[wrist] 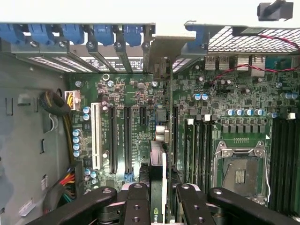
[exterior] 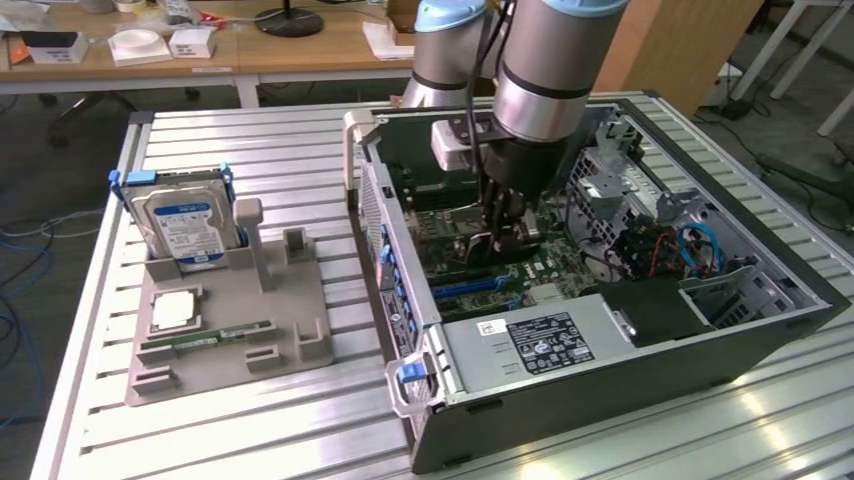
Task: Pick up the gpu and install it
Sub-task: 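Insert the gpu into the slot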
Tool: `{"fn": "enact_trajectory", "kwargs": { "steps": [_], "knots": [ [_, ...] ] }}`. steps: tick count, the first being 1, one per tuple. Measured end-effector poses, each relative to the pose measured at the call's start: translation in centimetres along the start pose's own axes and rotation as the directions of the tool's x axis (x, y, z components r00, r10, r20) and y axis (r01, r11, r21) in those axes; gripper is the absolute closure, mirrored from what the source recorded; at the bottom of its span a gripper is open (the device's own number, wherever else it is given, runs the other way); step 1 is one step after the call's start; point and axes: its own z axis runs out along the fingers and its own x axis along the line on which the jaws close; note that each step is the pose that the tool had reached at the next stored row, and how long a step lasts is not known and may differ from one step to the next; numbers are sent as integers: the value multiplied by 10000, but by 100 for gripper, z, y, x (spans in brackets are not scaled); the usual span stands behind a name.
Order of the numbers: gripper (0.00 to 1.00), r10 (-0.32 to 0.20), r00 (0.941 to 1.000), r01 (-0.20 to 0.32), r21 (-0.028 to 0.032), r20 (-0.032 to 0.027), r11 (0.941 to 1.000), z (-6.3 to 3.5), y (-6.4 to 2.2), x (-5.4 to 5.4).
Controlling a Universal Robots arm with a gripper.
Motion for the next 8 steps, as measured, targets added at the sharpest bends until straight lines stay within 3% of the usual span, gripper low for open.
{"fn": "enact_trajectory", "kwargs": {
  "steps": [8],
  "knots": [
    [73,-1,10000,1,-1,1,10000,95,10,3]
  ]
}}
